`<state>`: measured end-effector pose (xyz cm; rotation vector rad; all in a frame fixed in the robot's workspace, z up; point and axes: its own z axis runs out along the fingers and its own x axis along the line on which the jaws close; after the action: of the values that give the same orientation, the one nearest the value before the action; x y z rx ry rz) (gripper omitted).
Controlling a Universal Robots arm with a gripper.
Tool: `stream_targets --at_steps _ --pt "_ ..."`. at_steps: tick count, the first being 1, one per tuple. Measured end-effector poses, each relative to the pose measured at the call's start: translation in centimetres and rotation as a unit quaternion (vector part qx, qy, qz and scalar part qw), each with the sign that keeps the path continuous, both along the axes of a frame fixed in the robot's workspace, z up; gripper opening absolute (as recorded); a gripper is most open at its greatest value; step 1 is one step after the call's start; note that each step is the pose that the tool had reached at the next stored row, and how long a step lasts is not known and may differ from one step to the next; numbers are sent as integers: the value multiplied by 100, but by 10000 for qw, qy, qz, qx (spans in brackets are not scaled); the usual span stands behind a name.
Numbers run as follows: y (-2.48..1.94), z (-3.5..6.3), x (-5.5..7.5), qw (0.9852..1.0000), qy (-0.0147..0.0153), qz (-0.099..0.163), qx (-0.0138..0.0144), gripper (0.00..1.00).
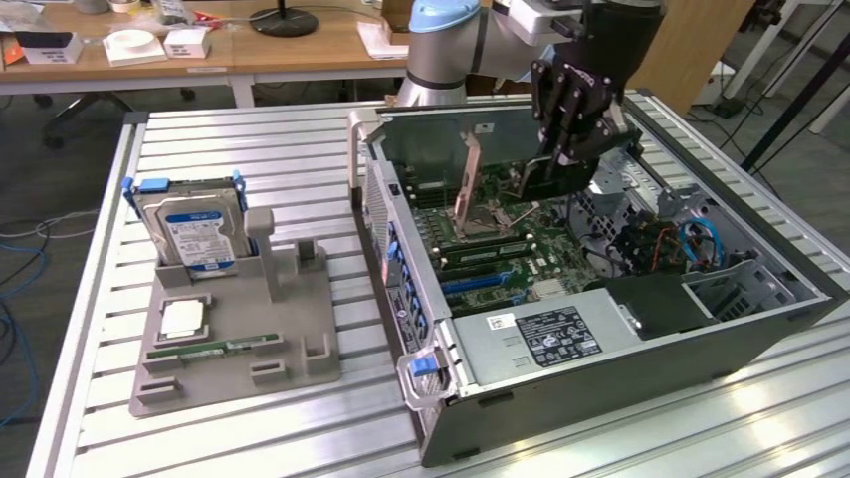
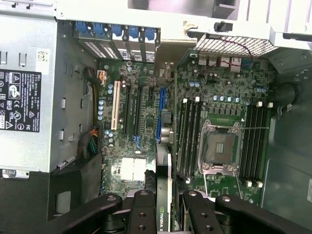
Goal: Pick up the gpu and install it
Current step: 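Insert the gpu into the slot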
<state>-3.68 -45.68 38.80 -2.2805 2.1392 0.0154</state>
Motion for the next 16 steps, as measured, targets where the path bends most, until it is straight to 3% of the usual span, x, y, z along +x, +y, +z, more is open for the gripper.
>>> stream_targets --at_steps 6,16 --pt "0 -34 0 10000 -24 2 0 26" --pt "0 -45 0 10000 -29 2 0 26"
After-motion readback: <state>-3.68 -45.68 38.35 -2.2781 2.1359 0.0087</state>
